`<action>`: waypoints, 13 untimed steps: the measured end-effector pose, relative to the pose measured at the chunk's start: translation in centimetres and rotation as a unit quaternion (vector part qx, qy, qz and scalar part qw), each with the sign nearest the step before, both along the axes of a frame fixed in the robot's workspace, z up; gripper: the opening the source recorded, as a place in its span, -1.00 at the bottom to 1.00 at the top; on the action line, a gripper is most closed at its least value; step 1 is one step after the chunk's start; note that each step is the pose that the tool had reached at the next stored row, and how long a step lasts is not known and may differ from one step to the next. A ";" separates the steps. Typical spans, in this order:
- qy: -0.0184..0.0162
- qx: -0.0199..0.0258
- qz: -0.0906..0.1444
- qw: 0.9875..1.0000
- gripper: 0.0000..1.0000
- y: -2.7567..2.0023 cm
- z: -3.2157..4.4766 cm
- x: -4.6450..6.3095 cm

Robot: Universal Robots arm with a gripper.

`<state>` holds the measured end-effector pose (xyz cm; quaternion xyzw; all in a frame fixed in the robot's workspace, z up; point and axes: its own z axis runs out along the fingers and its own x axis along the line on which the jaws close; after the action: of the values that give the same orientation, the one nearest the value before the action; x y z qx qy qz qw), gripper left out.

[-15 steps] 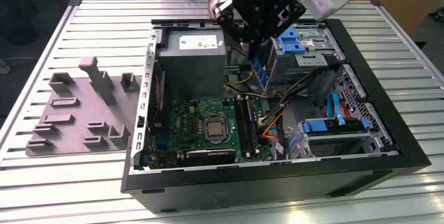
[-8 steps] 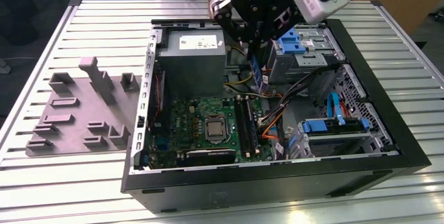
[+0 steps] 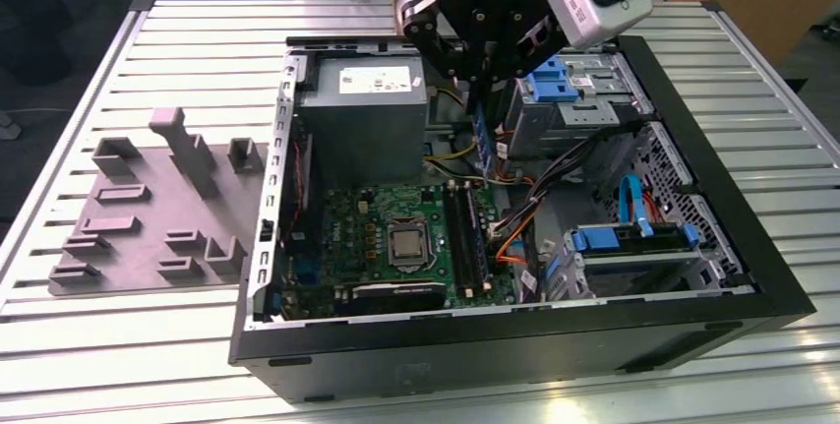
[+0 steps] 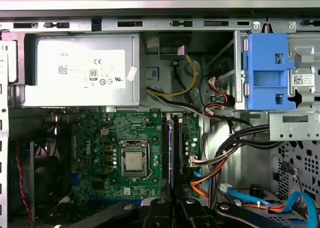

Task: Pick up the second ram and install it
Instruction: 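Insert the second ram into the second slot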

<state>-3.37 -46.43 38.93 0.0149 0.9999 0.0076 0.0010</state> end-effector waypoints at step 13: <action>0.001 0.000 0.000 1.000 -0.72 -0.03 -1.03 0.0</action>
<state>-3.37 -46.46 37.90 0.0145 0.9999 0.0076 0.0003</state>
